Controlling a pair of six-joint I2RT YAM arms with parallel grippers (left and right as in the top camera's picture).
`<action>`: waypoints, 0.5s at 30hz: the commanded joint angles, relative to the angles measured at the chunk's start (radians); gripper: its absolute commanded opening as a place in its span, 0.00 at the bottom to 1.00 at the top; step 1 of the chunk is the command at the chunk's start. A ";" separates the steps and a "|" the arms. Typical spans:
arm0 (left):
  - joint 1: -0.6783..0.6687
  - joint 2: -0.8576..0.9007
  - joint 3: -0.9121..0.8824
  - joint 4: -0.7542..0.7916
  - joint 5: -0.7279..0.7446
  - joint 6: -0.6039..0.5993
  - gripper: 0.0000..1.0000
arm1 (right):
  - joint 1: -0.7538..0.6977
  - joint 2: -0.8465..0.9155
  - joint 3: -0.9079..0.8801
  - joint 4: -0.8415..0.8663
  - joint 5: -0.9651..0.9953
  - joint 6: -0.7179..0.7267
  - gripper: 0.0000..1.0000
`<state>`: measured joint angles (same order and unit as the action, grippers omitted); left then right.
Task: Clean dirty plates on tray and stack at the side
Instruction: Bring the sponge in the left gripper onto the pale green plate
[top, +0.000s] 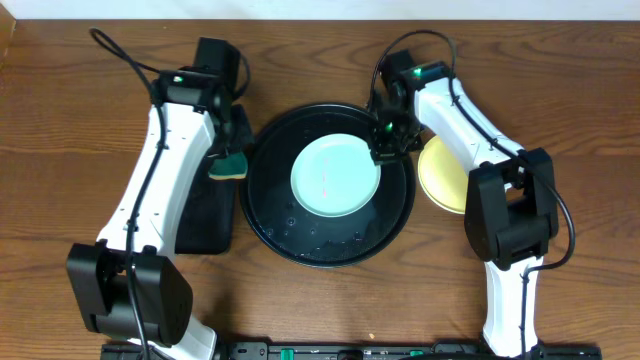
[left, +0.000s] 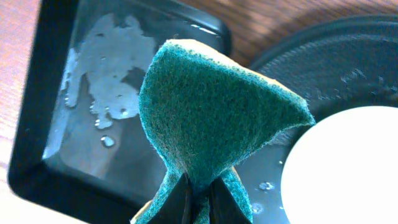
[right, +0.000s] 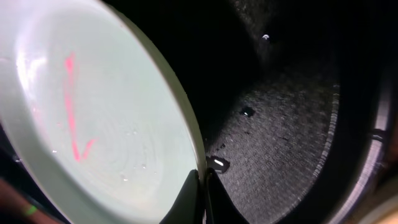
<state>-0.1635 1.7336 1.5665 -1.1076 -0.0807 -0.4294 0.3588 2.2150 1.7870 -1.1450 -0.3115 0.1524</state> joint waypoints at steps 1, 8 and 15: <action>-0.032 -0.008 -0.005 0.014 -0.001 -0.003 0.08 | 0.016 -0.009 -0.041 0.041 -0.016 0.004 0.01; -0.121 -0.002 -0.012 0.066 -0.001 -0.051 0.07 | 0.050 -0.009 -0.159 0.167 -0.016 0.058 0.01; -0.232 0.047 -0.065 0.169 0.030 -0.032 0.07 | 0.066 -0.009 -0.236 0.252 -0.015 0.079 0.01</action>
<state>-0.3576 1.7420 1.5311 -0.9554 -0.0753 -0.4679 0.3916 2.1845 1.5875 -0.9024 -0.3016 0.2024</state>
